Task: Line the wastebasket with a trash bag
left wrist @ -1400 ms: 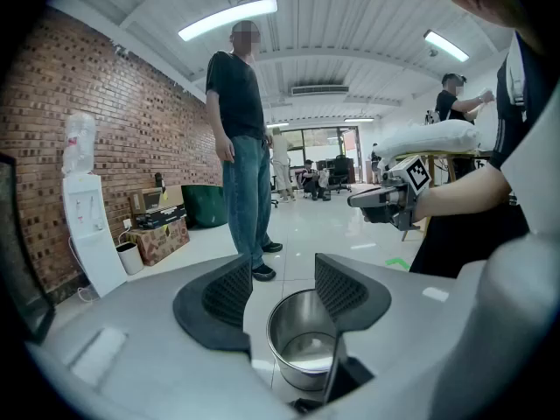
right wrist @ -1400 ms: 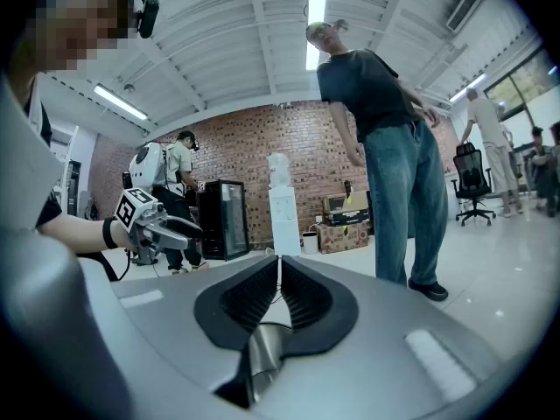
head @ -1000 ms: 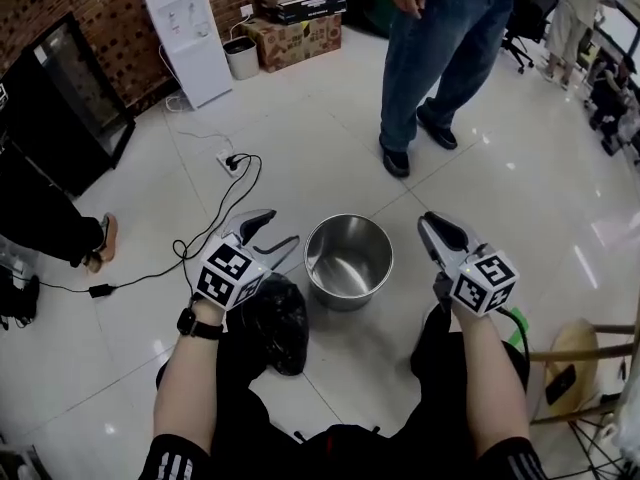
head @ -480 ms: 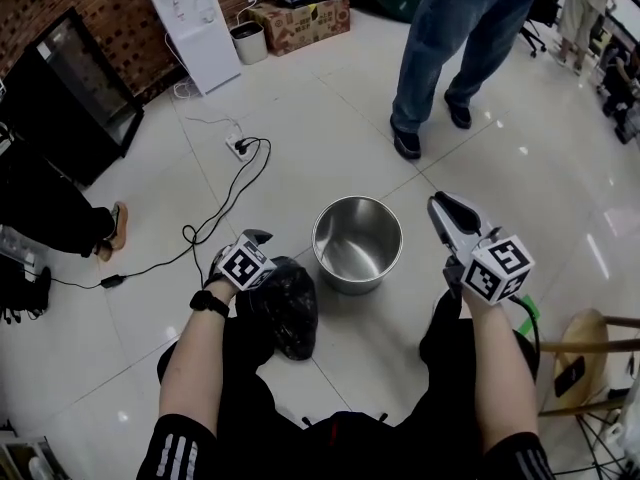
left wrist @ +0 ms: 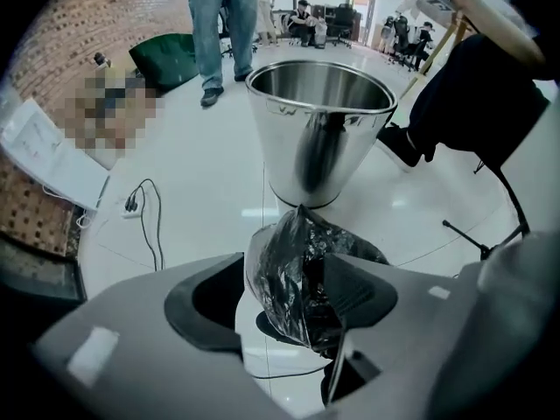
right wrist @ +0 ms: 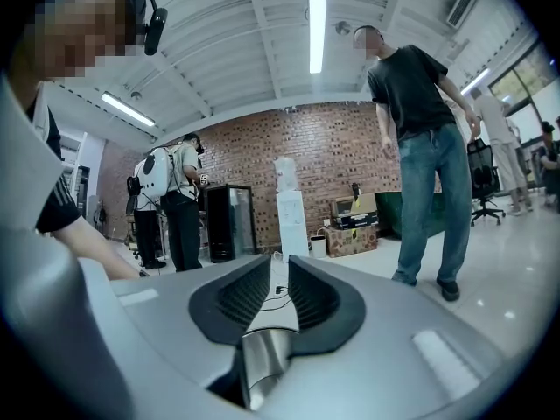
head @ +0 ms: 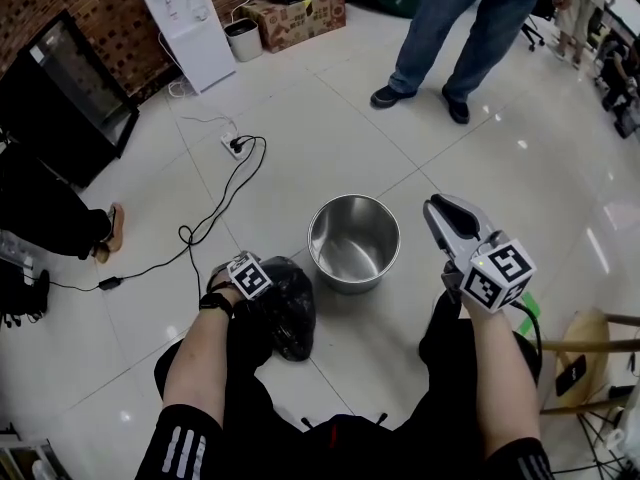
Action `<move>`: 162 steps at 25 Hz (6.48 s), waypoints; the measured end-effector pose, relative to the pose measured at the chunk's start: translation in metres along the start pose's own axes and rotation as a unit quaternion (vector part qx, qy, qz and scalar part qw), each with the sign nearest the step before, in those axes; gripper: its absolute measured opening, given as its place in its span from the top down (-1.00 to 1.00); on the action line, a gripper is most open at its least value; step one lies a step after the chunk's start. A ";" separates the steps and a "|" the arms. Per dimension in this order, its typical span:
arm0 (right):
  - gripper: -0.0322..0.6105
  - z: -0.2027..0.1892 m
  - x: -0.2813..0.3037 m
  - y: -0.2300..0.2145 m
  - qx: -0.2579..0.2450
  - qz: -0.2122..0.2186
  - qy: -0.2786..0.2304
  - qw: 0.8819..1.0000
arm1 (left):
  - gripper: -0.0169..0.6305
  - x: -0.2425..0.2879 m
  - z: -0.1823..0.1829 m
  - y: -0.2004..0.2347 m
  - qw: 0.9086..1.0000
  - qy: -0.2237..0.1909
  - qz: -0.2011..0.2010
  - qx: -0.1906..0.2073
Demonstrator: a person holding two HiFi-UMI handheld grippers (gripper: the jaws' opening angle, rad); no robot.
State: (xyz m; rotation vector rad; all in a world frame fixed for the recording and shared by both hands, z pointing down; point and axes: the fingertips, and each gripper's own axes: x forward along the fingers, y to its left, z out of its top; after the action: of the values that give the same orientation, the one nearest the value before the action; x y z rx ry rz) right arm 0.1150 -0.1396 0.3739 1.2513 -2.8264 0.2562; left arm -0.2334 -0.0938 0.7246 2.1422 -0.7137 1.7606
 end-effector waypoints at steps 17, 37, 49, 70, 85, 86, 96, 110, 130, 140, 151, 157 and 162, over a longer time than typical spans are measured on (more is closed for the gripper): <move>0.68 -0.005 0.010 0.010 -0.010 0.011 0.013 1.000 | 0.93 0.038 -0.020 0.012 0.999 0.023 0.031 -0.010; 0.43 -0.070 0.030 0.091 -0.050 0.108 0.101 0.988 | 0.94 -0.165 0.083 -0.009 0.984 -0.154 0.081 0.044; 0.05 -0.059 0.047 0.158 -0.093 0.121 0.091 0.984 | 0.94 -0.332 0.194 -0.034 0.938 -0.294 0.151 0.106; -0.26 -0.008 0.031 0.171 0.048 0.003 0.002 0.999 | 0.94 -0.413 0.291 -0.097 0.921 -0.311 0.164 0.167; 0.88 -0.066 0.023 0.049 -0.066 -0.088 0.136 0.985 | 0.95 -0.328 0.279 -0.052 0.941 -0.279 0.153 0.113; 0.88 -0.067 0.025 0.041 -0.074 -0.087 0.145 0.983 | 0.95 -0.322 0.278 -0.047 0.943 -0.277 0.152 0.108; 0.88 -0.066 0.065 -0.018 -0.161 -0.067 0.224 0.959 | 0.38 -0.274 0.264 -0.008 0.959 -0.252 0.114 0.069; 0.88 -0.124 0.069 -0.047 -0.126 -0.061 0.337 0.931 | 0.15 -0.197 0.165 -0.018 0.969 -0.234 0.019 -0.080; 0.88 -0.146 -0.008 -0.037 -0.077 -0.035 0.403 0.911 | 0.94 -0.193 0.164 -0.071 0.964 -0.254 -0.067 -0.037; 0.88 -0.172 -0.027 -0.055 -0.050 -0.039 0.444 0.894 | 0.95 -0.189 0.173 -0.068 0.965 -0.241 -0.099 -0.041; 0.87 -0.193 0.039 -0.091 -0.051 -0.064 0.458 0.885 | 0.91 -0.144 0.181 0.011 0.965 -0.225 -0.047 -0.125; 0.44 -0.207 0.048 -0.102 -0.023 -0.051 0.446 0.893 | 0.92 -0.128 0.193 0.010 0.964 -0.221 -0.063 -0.132; 0.14 -0.176 0.041 -0.088 -0.023 -0.023 0.404 0.914 | 0.92 -0.128 0.205 0.007 0.961 -0.231 -0.079 -0.130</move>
State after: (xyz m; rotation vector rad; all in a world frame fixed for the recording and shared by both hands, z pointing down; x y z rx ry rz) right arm 0.1472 -0.1989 0.5633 0.9004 -2.0707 0.5491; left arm -0.0837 -0.1779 0.5544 2.3623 -0.8007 1.0259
